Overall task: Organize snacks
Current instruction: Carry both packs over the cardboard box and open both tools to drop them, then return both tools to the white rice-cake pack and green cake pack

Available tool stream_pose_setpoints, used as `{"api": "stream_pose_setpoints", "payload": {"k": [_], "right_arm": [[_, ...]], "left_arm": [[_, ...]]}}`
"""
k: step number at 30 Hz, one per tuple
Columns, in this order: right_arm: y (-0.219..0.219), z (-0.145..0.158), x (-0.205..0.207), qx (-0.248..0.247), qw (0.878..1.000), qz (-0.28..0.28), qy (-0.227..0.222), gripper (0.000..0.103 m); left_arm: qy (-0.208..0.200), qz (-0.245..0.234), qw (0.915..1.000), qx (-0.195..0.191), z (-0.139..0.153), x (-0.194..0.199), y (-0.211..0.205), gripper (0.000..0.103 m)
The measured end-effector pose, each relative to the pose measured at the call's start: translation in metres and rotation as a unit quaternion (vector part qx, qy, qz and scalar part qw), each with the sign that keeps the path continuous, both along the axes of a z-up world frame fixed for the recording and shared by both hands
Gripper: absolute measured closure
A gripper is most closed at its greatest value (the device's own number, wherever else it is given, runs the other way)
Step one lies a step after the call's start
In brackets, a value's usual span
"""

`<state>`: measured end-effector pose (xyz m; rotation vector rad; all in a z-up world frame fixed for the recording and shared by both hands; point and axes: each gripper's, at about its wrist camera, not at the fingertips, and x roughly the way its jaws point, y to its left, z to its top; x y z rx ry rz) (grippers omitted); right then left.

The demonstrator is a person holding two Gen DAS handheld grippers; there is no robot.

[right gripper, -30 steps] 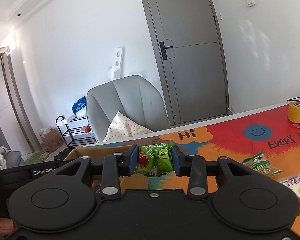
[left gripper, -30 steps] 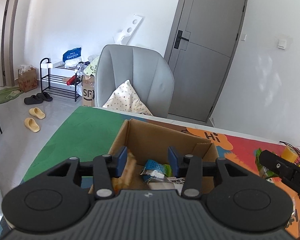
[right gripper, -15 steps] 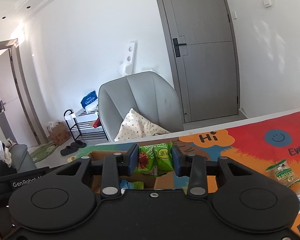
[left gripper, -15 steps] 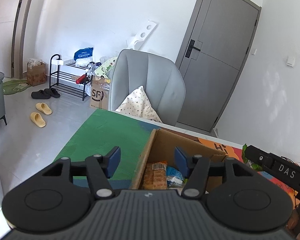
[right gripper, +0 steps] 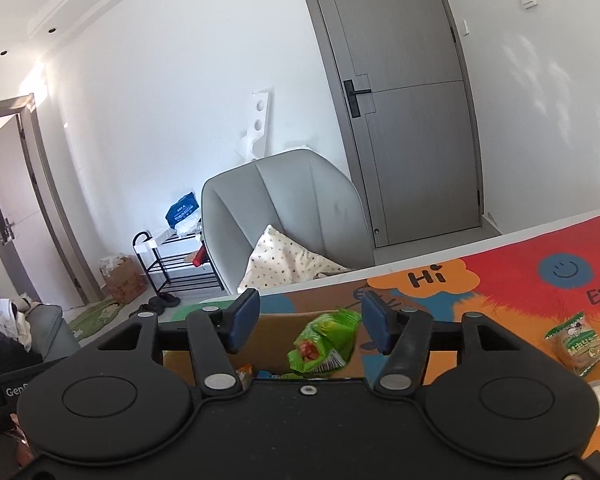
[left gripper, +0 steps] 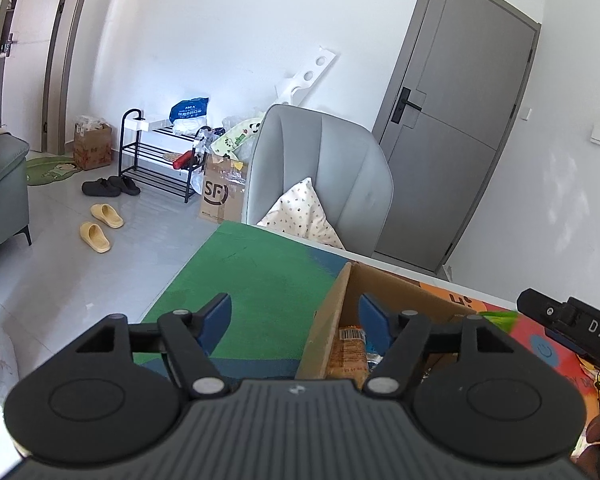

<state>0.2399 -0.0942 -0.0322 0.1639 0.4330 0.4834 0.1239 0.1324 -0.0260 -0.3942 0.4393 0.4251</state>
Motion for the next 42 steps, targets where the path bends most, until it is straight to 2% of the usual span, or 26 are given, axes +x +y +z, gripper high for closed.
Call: {"api": "stream_pose_setpoints", "payload": {"k": [11,16,19,21,27,42], "right_arm": [[-0.04,-0.005,-0.009,0.022,0.999,-0.031,0.013,0.046],[-0.054,-0.013,-0.014,0.025,0.998,-0.048,0.024,0.038],[-0.064,-0.016,-0.018,0.028,0.998,-0.05,0.035,0.035],[-0.073,-0.018,-0.022,0.032,0.997,-0.061,0.038,0.021],[-0.098,-0.026,-0.03,0.03,0.996,-0.075,0.045,0.011],[-0.171,-0.037,-0.04,0.037,0.99,-0.132,0.043,0.008]], "left_arm": [[-0.004,-0.008,0.9999,0.011,0.002,-0.007,-0.015,0.03],[0.004,-0.013,0.9997,0.018,0.003,-0.005,-0.026,0.016],[0.008,-0.02,0.9994,0.028,0.002,-0.004,-0.037,0.012],[0.012,-0.029,0.999,0.033,0.001,-0.002,-0.046,0.011],[0.018,-0.062,0.9973,0.035,-0.005,0.003,-0.077,0.011],[-0.006,-0.133,0.9906,0.03,-0.006,0.017,-0.148,0.011]]}}
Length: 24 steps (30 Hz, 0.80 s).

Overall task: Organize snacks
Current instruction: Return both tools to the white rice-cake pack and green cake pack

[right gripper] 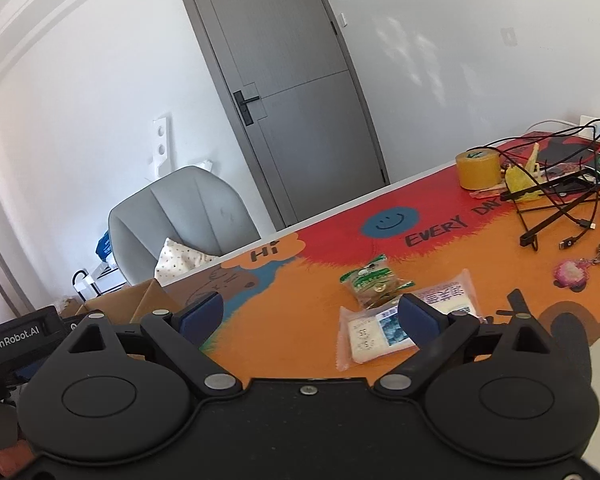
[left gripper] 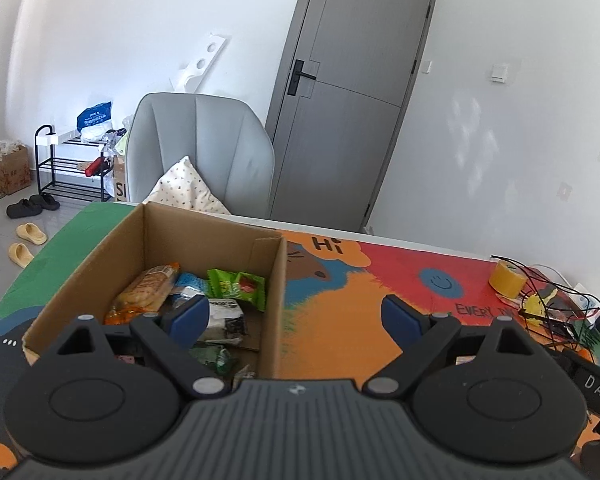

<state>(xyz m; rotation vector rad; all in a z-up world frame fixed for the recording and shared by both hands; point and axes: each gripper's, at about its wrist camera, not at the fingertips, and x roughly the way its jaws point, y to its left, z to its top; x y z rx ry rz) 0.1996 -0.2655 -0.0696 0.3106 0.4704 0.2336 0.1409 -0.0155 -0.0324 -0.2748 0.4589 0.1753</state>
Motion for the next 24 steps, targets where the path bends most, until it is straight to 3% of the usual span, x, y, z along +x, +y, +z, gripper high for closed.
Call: {"api": "stream_pose_setpoints", "payload": {"k": [11,16,24], "right_arm": [[-0.046,-0.01,-0.005,0.013,0.999,-0.031,-0.001,0.008],[-0.069,-0.017,-0.005,0.026,0.999,-0.047,0.004,0.008],[-0.092,-0.031,0.005,0.038,0.997,-0.065,0.023,0.009]], "left_arm": [[-0.01,-0.027,0.9996,0.008,-0.001,0.011,-0.044,0.011],[0.013,-0.024,0.9996,-0.01,-0.005,0.023,-0.056,0.011],[0.027,-0.037,0.9989,0.01,-0.015,0.035,-0.078,0.011]]}}
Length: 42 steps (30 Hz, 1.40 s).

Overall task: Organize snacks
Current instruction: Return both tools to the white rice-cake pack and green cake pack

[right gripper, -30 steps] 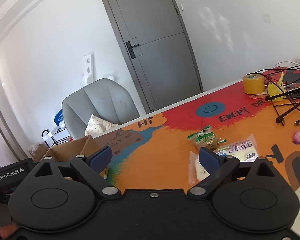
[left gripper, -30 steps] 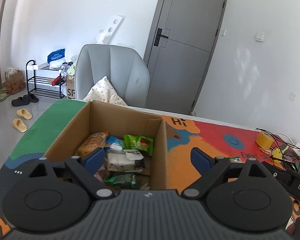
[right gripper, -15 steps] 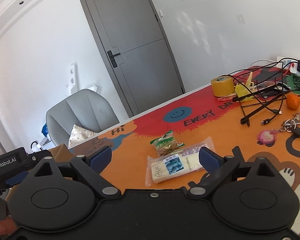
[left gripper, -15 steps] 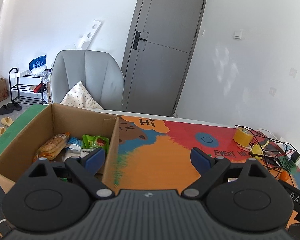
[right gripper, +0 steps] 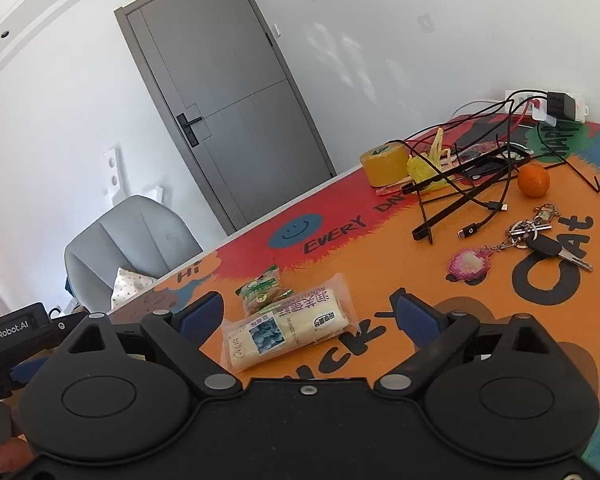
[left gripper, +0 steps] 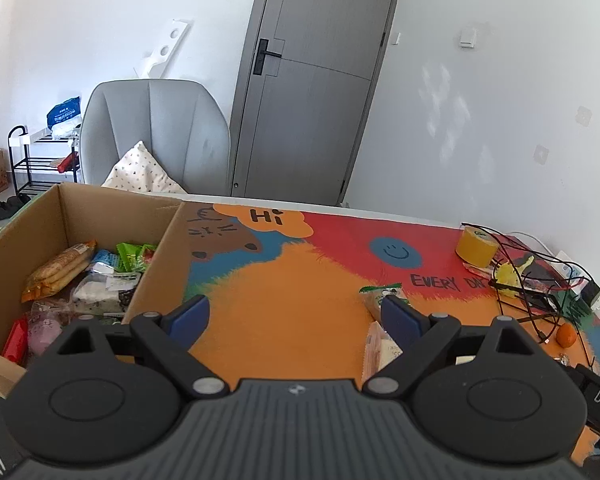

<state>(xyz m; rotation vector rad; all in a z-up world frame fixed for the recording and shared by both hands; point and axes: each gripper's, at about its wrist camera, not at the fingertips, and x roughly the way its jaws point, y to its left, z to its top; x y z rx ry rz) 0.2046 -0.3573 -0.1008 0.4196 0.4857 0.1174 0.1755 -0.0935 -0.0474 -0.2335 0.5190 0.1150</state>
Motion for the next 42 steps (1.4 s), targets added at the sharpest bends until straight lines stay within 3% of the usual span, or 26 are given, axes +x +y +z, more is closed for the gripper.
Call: {"api": "stream_pose_setpoints", "payload": {"k": [4,10,15,20,29,36,42], "right_arm": [[-0.003,-0.008,0.006,0.005,1.0,-0.002,0.012,0.011],[-0.001,-0.018,0.018,0.016,0.999,0.005,0.035,0.024],[0.006,-0.024,0.03,0.024,0.998,0.022,0.057,0.042],[0.012,-0.031,0.043,0.035,0.996,0.027,0.082,0.052],[0.031,-0.038,0.069,0.041,0.992,0.026,0.12,0.05],[0.045,-0.032,0.084,0.032,0.992,0.02,0.123,0.031],[0.062,-0.03,0.094,0.005,0.992,0.013,0.129,0.025]], "left_arm": [[0.007,-0.012,0.9999,0.007,-0.007,0.011,-0.01,0.012],[0.02,-0.016,0.9996,0.008,-0.016,0.027,-0.017,0.014],[0.032,-0.016,0.9993,0.014,-0.023,0.039,-0.02,0.016],[0.046,-0.017,0.9987,0.014,-0.029,0.051,-0.021,0.018],[0.058,-0.017,0.9982,0.008,-0.03,0.06,-0.01,0.018],[0.061,-0.011,0.9981,0.002,-0.03,0.062,0.002,0.018],[0.063,-0.006,0.998,-0.008,-0.032,0.065,0.011,0.017]]}}
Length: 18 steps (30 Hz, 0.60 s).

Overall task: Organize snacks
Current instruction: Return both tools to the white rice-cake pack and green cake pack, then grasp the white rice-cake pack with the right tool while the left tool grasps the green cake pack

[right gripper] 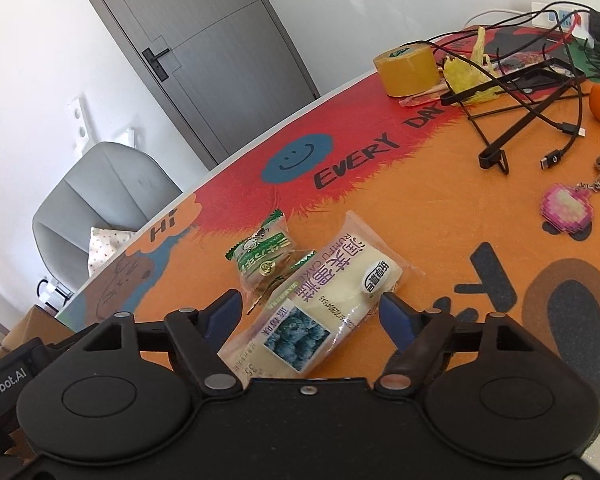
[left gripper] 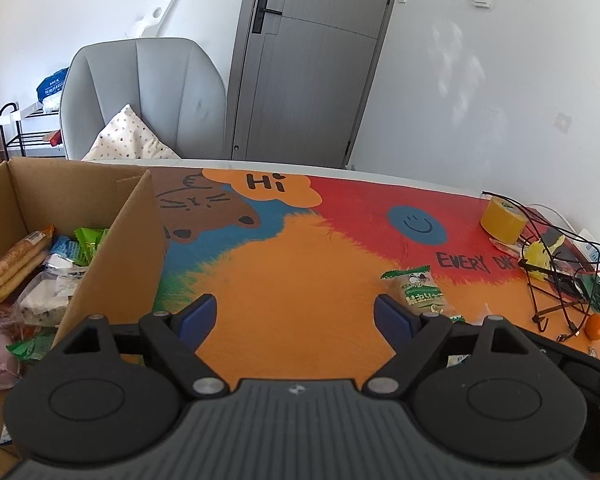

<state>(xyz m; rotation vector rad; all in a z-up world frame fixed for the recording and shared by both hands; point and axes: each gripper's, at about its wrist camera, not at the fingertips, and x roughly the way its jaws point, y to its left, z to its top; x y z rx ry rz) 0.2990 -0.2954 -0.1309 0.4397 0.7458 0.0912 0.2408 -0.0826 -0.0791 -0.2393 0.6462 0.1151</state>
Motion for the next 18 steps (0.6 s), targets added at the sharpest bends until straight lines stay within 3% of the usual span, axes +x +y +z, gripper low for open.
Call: {"api": "stream_pose_setpoints", "payload": {"k": [5,11,13,15,18], "right_arm": [[0.01,0.0,0.006,-0.033,0.999,-0.009,0.0,0.019],[0.016,-0.009,0.012,-0.05,0.999,-0.012,0.01,0.02],[0.019,-0.009,0.011,-0.073,0.997,-0.013,0.005,0.032],[0.014,-0.009,0.009,-0.06,0.998,-0.003,0.002,0.047],[0.007,-0.008,0.005,-0.048,0.999,0.009,-0.004,0.059]], "left_arm": [[0.0,0.005,1.0,-0.006,0.0,0.003,0.005,0.017],[0.003,0.011,0.9999,-0.001,-0.001,0.005,0.004,0.017],[0.004,0.011,0.9999,0.003,-0.001,0.005,0.003,0.017],[0.003,0.012,0.9999,0.004,0.0,0.006,0.0,0.018],[0.003,0.011,0.9999,0.007,0.0,0.008,-0.006,0.018]]}}
